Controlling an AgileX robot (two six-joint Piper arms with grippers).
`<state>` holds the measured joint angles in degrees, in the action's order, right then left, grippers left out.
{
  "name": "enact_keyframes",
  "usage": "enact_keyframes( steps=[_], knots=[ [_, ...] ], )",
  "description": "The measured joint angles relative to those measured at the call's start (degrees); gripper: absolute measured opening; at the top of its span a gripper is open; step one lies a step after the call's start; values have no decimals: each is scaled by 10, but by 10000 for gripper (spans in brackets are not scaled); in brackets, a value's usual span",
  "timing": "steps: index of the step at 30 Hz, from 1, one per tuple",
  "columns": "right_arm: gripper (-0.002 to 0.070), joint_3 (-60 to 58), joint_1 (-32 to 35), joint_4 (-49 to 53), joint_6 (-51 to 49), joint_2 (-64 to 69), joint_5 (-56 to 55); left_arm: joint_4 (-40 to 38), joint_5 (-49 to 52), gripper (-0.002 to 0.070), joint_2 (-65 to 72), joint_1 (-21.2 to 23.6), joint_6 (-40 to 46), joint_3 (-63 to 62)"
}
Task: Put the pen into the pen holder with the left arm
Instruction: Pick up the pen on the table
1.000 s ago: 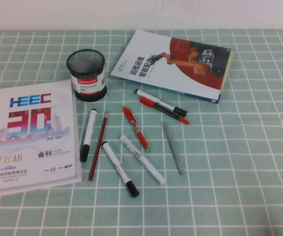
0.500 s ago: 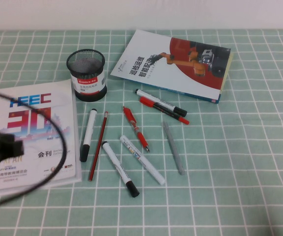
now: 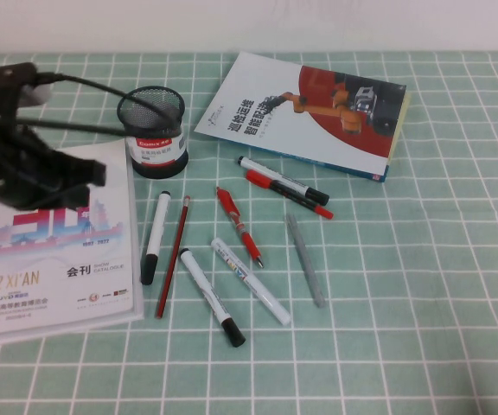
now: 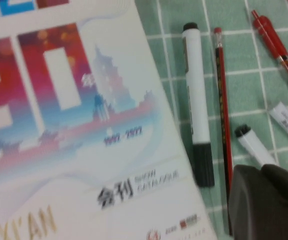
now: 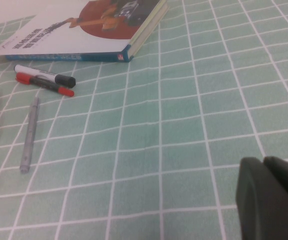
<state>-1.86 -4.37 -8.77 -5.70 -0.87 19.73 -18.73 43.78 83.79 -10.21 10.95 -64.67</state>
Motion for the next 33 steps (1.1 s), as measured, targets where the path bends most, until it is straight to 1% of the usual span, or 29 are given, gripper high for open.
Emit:
enact_keyframes(
  steps=[8, 11, 18, 30, 32, 33],
  knots=[
    [-20, 0, 0, 0, 0, 0, 0, 0, 37, -4, 120, -52, 5, -115],
    [-20, 0, 0, 0, 0, 0, 0, 1, 57, -4, 152, -61, 5, -143],
    [-20, 0, 0, 0, 0, 0, 0, 26, 64, -4, 179, -62, -5, -158],
    [-20, 0, 0, 0, 0, 0, 0, 29, 84, -2, 224, -73, -10, -188],
    [-20, 0, 0, 0, 0, 0, 0, 29, 84, 15, 228, -73, 1, -189],
    [-20, 0, 0, 0, 0, 0, 0, 29, 84, 35, 232, -73, 7, -190]
  ],
)
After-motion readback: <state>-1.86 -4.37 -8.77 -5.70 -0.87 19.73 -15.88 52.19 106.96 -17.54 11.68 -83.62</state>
